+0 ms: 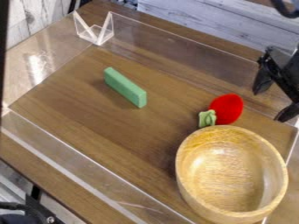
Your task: Move the red object to the right side of the table
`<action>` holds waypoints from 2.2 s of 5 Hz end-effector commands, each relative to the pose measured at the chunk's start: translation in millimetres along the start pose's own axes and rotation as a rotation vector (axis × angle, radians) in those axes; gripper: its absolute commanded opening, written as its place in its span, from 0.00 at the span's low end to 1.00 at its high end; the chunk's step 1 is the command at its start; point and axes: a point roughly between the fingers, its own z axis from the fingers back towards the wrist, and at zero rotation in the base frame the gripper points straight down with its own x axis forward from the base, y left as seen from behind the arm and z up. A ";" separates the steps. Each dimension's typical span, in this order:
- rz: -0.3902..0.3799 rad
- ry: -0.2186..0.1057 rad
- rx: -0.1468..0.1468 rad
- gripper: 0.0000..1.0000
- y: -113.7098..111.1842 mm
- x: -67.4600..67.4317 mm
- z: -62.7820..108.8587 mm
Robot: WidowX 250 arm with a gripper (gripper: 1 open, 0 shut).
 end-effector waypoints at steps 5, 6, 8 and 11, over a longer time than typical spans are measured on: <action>0.085 -0.122 0.125 1.00 23.4 16.0 49.5; 0.112 -0.125 0.135 1.00 45.8 -5.5 51.8; 0.262 -0.111 0.170 1.00 125.5 -54.8 40.4; 0.357 -0.132 0.188 1.00 232.1 -112.6 13.0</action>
